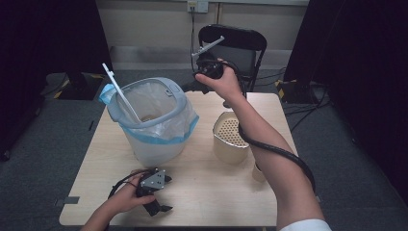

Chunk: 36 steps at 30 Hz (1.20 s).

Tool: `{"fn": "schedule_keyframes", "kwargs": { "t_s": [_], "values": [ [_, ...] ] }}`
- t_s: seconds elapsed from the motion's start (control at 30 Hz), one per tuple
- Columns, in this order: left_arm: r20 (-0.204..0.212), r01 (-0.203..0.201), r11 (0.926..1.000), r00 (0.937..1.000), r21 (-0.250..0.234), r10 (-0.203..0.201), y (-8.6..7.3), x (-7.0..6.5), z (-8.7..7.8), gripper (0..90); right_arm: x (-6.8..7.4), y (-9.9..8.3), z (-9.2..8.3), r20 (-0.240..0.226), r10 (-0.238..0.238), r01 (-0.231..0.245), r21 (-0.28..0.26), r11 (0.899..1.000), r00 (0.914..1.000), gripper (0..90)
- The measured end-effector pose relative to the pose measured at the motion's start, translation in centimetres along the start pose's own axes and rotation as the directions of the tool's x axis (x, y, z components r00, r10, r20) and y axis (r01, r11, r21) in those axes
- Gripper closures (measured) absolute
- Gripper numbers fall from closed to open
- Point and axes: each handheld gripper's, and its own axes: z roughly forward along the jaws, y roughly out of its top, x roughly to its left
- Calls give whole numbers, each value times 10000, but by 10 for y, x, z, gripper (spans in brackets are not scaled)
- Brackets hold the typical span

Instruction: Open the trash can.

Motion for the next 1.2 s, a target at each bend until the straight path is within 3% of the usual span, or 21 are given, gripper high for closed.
{"fn": "schedule_keyframes", "kwargs": {
  "t_s": [0.27,0.73,1.2],
  "values": [
    [2,3,10000,10000,-1,-3,0,0,0,0,4,-14,-17,-90,127,-130,-257,9996,9999,201],
    [-97,-70,10000,9999,-4,70,0,0,0,0,3,-48,-34,-77,262,-264,-206,9994,9996,201],
    [-107,-92,10000,9999,9,92,0,0,-1,0,5,-69,-54,-66,442,-445,-451,9980,9990,181]
  ]
}}
